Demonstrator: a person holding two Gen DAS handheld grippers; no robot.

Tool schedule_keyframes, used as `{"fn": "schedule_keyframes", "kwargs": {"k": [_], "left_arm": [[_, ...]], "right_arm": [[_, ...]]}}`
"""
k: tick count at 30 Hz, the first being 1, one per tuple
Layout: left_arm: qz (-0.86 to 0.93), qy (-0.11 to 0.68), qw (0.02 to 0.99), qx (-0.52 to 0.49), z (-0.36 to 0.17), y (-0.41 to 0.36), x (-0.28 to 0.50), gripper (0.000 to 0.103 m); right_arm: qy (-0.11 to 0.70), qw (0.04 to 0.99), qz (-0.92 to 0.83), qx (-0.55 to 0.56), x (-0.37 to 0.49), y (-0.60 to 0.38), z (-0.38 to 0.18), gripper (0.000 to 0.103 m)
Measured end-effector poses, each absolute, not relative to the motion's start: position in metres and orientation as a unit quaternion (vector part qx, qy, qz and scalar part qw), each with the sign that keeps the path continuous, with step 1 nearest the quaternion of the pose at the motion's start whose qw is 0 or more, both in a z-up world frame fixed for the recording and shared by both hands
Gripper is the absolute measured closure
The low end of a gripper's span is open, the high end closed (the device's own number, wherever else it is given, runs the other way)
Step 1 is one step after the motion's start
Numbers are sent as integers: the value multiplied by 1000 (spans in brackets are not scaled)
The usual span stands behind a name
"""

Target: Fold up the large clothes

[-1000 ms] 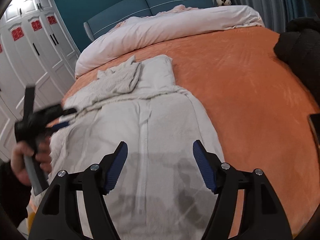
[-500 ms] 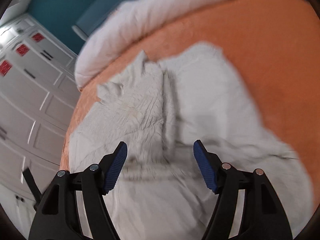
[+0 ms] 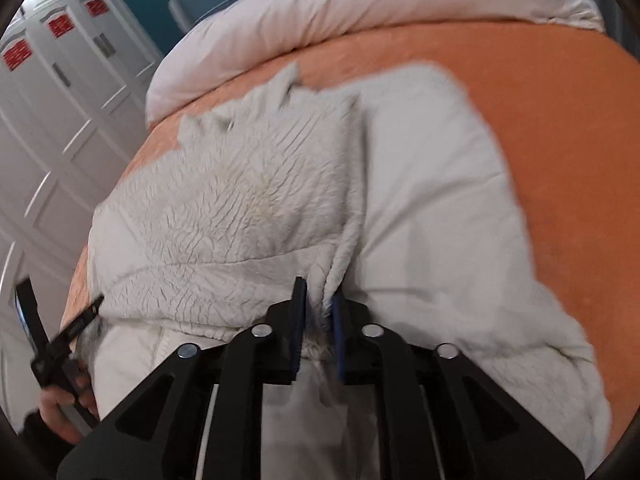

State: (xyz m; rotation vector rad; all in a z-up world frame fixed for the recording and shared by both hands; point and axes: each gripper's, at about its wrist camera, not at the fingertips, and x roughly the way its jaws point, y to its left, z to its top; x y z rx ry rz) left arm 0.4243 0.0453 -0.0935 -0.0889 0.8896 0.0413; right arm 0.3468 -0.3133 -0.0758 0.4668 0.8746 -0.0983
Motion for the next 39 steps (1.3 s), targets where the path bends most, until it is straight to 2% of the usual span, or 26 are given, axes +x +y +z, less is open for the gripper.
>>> {"fn": "schedule_keyframes", "kwargs": {"k": [4,9,18,22,26,28,29,30,32,33,35,39], "left_arm": [[23,431,900,-53,-97,49,425,21],[30,428,902,-45,-98,46,424,19],[35,429,902,-43,-103,46,426,16],[33,426,903,-47,-105,49,426,16],[32,425,903,-49,-106,50,426,15],[28,428,901,-58,-103,54,426,15],[26,431,900,-66,-100,57,425,15],[20,439,895,-82,-94,64,420,15],[3,459,880,-121,-80,85,398,15],[-7,465,875,-139,-75,94,383,15],[-28,478,863,-165,-65,116,348,15],[-41,516,835,-186,-60,158,269,12]], "right_arm": [[349,908,-122,198,324,-309,-33,86],[352,921,-4,165,373,-264,-5,86],[423,900,79,69,465,-164,-51,87],[412,908,54,59,454,-205,-54,87],[400,907,-8,133,417,-290,-50,88],[391,906,-61,149,378,-330,-38,77],[390,904,-79,157,357,-344,-33,62],[388,901,-89,172,324,-360,-29,54],[394,895,-94,188,271,-373,-23,48],[402,889,-95,198,236,-380,-22,40],[424,872,-93,226,180,-389,-25,33],[472,832,-85,278,81,-387,-46,33]]}}
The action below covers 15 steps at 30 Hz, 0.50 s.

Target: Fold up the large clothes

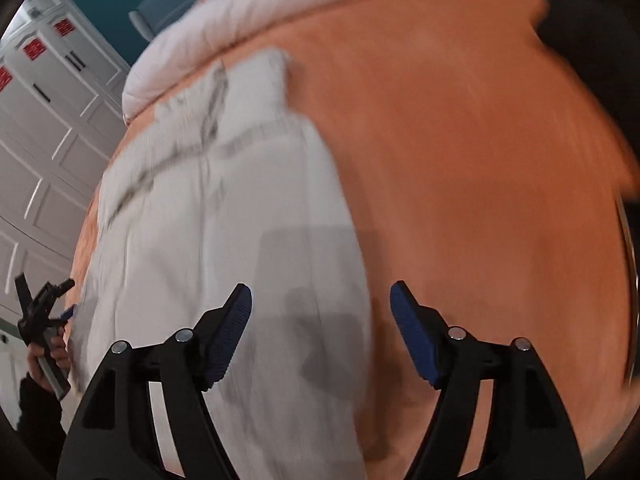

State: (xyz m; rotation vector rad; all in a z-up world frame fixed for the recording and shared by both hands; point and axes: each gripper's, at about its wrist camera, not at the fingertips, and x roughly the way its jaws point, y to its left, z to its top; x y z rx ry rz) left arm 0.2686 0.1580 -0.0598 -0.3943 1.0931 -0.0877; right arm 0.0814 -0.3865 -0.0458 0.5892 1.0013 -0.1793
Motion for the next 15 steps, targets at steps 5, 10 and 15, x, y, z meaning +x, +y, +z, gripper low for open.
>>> {"fn": "schedule_keyframes", "kwargs": {"k": [5,10,15], "left_arm": [[-45,540,816,-202,-77,179,213,12],[-74,553,815,-156,-60,156,187,72],[-131,532,827,-122,-9,168,137,92]], "right_arm": [[485,808,-52,331,56,-356,-69,31],[475,830,-59,286,59,-327,-40,91],[457,851,-19,258,17,-312,17,94]]}}
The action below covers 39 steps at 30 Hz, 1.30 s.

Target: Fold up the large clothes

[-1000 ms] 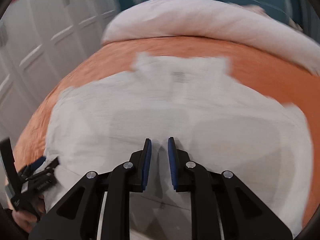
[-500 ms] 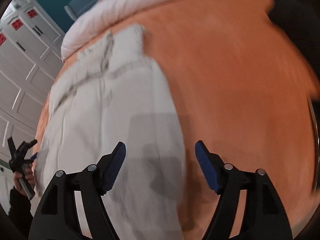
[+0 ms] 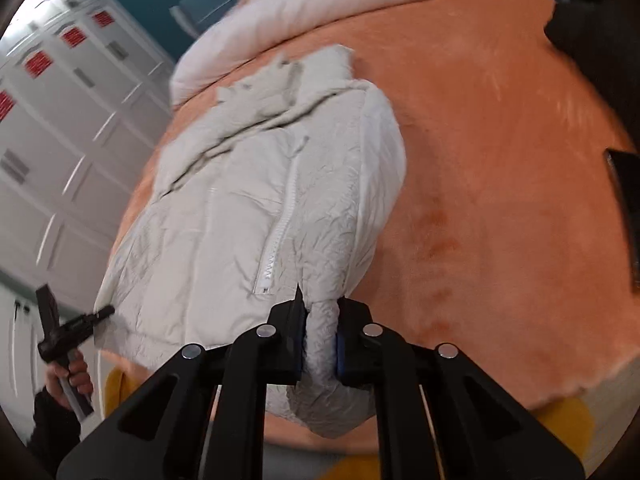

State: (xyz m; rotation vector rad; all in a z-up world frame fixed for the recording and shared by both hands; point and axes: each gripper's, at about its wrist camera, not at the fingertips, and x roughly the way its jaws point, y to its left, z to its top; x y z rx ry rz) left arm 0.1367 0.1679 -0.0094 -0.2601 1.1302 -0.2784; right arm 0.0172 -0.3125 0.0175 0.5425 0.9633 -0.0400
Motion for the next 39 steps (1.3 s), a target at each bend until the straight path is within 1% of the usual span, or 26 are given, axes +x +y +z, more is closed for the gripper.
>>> {"fn": "schedule_keyframes", "kwargs": {"k": [4,7,8,9,10,11,13,14,15,16,17,18,19,20,23,24,27,30,32,33,35,37,39], "left_arm": [[-154,552,816,-76,9,183,66,92],[-166,589,790,-49,3,193,8,91],[-167,597,784,-37,1,195,-4,88],[-163,603,780,-22,0,196,-18,83],[-159,603,782,-21,0,198,-25,80],[-153,597,787,-28,6,200,-29,76],[-141,583,799,-43,24,202,-20,75],[-136,571,808,-53,36,204,-11,74],[-133,544,826,-68,58,207,3,67],[-130,519,841,-75,74,210,10,61],[-125,484,862,-81,92,212,21,48],[-123,457,877,-83,106,213,32,40],[-128,429,891,-82,117,208,46,37],[-132,416,896,-79,122,204,57,33],[-134,382,913,-55,120,167,127,33],[-134,380,914,-50,115,155,146,33],[-136,386,911,-60,90,119,208,33],[-149,404,899,-74,59,87,269,33],[-135,408,900,-72,38,75,289,34],[-123,419,897,-70,23,69,307,34],[-111,448,883,-87,-8,67,332,35],[-102,466,873,-97,-30,69,338,36],[-99,478,869,-86,-54,64,342,36]], "right_arm": [[507,838,7,202,-41,-290,30,93],[561,805,18,192,-94,-275,18,92],[580,791,19,195,-112,-272,10,92],[593,780,21,198,-124,-269,6,89],[601,773,22,202,-133,-267,4,87],[603,770,25,207,-140,-266,2,82],[603,772,26,203,-140,-268,9,73],[607,771,21,194,-134,-271,15,64],[603,778,9,177,-127,-278,24,55],[592,789,-5,161,-124,-287,35,50],[579,801,-20,151,-121,-300,49,46],[552,820,-44,145,-117,-315,66,46],[529,833,-60,148,-111,-324,80,46],[497,850,-76,158,-100,-335,94,46],[439,876,-65,187,-56,-338,112,44],[417,887,-41,192,-31,-329,118,44],[390,904,20,176,37,-290,125,45],[381,911,73,139,121,-238,123,45],[383,909,101,132,171,-213,118,45],[393,902,122,132,213,-196,112,45],[402,896,132,132,260,-176,100,45],[423,884,142,140,322,-159,85,46],[435,878,136,145,365,-147,71,46]]}}
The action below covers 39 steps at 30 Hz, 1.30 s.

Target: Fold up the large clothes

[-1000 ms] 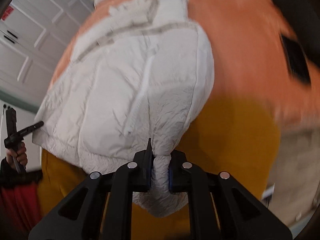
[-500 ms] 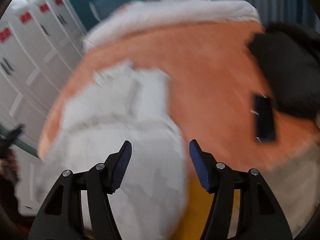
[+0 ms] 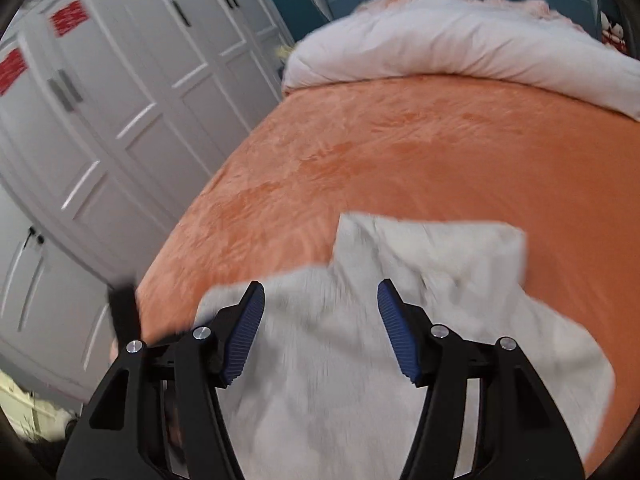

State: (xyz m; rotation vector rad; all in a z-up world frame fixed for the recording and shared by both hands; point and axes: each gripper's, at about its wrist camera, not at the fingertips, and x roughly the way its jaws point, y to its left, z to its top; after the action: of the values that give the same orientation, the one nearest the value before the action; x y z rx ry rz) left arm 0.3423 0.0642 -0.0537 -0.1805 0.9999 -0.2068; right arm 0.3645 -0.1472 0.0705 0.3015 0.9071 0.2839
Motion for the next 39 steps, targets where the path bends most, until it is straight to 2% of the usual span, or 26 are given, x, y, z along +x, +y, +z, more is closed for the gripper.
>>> {"fn": "schedule_keyframes", "kwargs": {"k": [7,8,9,10,12,16,21,24,26,29,31,36,38,39], "left_arm": [[-91,442,892,-36,-83,56,322,35],[-91,440,893,-36,-83,56,321,35],[-91,437,894,-38,-84,57,320,35],[-92,435,895,-42,-86,58,320,35],[-95,433,895,-50,-87,61,319,35],[-94,431,896,-45,-87,58,318,35],[-98,434,894,-51,-83,60,320,34],[-96,444,890,-48,-62,60,320,34],[-111,422,898,-61,-34,54,320,34],[-159,390,906,-52,14,7,331,34],[-197,387,900,-42,28,-36,341,33],[-263,440,857,45,-4,-156,359,34],[-246,452,853,83,-30,-186,363,38],[-226,456,855,98,-41,-192,366,45]], "right_arm": [[514,846,105,93,460,-102,-12,48],[526,840,101,81,466,-98,-23,60],[532,838,103,70,470,-94,-31,84],[530,839,105,60,473,-94,-32,97],[503,856,94,80,472,-113,-26,98],[495,838,70,218,471,-177,-48,98],[370,868,13,331,409,-244,-9,97],[370,885,-2,283,361,-270,9,97],[388,890,-8,240,330,-283,7,97],[415,883,-9,221,305,-298,-8,97],[431,874,0,223,294,-300,-23,97],[444,869,8,219,287,-297,-49,98],[443,869,9,218,287,-298,-54,102],[442,871,10,216,287,-300,-56,103]]}}
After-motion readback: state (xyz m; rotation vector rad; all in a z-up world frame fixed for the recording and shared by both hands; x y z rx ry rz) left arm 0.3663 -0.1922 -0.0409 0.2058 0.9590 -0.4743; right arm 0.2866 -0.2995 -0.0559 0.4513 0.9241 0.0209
